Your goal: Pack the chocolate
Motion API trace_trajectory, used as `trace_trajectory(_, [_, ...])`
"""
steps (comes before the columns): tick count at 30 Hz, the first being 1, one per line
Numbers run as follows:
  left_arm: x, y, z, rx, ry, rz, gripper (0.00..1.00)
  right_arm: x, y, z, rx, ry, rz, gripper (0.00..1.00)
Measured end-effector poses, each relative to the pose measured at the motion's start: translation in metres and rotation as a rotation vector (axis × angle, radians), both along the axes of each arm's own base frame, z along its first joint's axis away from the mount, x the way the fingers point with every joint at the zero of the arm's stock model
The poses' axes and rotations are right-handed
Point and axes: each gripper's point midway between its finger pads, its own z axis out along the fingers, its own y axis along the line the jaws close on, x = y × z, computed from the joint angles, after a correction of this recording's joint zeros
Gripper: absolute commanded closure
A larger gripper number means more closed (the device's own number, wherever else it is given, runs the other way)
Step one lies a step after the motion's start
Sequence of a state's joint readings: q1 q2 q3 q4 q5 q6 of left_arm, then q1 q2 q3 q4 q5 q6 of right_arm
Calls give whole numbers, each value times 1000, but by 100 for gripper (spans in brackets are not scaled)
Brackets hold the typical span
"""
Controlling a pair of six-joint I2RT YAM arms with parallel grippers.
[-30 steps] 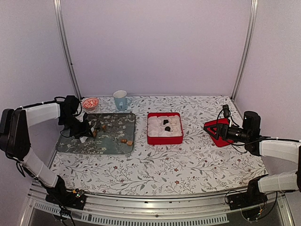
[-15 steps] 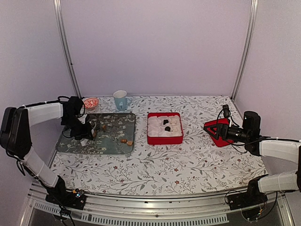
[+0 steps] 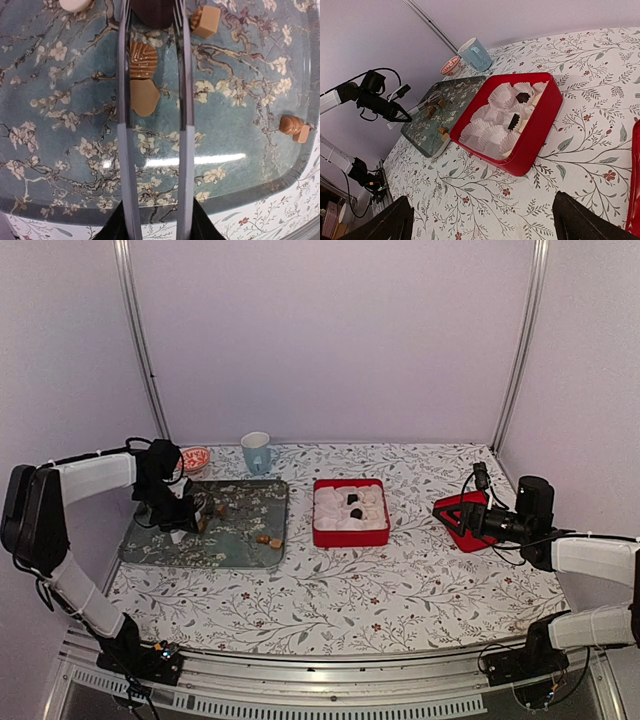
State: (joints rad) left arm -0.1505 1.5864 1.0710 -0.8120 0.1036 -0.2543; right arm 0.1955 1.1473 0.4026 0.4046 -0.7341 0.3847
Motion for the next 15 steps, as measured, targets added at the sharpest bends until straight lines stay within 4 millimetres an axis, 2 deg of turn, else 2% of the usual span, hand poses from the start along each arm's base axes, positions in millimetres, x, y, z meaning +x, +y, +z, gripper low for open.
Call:
trace_trajectory(10, [2,-1,20,-11,-48,0,75,0,0,0,0,0,0,1])
trace_trajectory(13, [5,-6,33,-26,-88,-11,75,0,0,0,0,0,0,1])
trace_trajectory(15, [8,-17,47,-38,-127,-39,75,0,0,0,0,0,0,1])
